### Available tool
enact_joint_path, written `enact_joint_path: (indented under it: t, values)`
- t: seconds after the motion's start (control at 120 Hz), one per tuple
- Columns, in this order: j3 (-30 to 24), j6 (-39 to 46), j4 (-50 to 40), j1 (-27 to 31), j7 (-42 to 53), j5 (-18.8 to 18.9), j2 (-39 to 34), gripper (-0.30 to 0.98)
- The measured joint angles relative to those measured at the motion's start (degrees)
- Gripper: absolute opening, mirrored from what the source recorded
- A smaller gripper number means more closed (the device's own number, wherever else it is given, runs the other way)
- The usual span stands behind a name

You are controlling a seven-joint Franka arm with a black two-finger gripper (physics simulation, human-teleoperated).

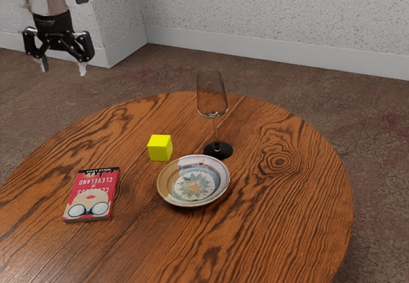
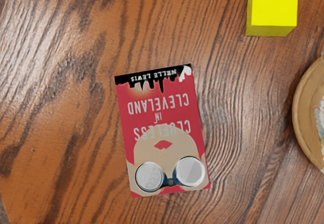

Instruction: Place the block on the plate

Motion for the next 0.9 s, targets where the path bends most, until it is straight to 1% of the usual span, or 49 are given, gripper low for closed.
enact_joint_path:
  t: [0.167, 0.25, 0.325, 0.417, 0.6, 0.65, 0.767, 0.9]
  values:
    - [-0.7, 0.2, 0.0, 0.5, -2.5, -0.2, 1.1, 0.69]
    - [-1.0, 2.5, -0.6, 1.1, -3.5, -0.8, 5.8, 0.69]
    - [-1.0, 6.1, -3.4, 0.9, -4.2, -2.9, 9.2, 0.69]
    - [-1.5, 10.0, -4.7, 0.4, -5.1, -5.9, 13.2, 0.69]
    - [-2.2, 18.7, -4.5, 0.0, -6.7, -12.1, 22.9, 0.69]
    - [-2.3, 20.6, -3.3, 0.1, -7.1, -13.6, 25.7, 0.69]
    - [-2.3, 25.3, -1.6, 0.9, -7.7, -15.2, 30.7, 0.69]
    - [-2.3, 29.0, 4.6, 3.0, -6.9, -16.1, 37.1, 0.69]
